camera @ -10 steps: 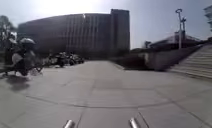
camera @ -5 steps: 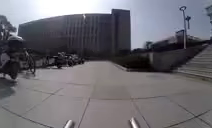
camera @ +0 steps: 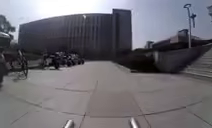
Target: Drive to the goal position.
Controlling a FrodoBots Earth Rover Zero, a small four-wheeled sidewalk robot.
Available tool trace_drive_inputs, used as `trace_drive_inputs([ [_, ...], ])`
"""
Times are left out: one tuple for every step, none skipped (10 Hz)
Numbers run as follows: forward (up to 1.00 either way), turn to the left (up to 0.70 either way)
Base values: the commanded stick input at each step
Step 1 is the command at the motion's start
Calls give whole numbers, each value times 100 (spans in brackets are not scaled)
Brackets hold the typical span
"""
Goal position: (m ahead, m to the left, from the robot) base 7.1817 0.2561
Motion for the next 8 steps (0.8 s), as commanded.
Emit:
trace_drive_inputs([
  [100, 0],
  [100, 0],
  [100, 0],
  [100, 0],
  [100, 0],
  [100, 0],
  [100, 0],
  [100, 0],
])
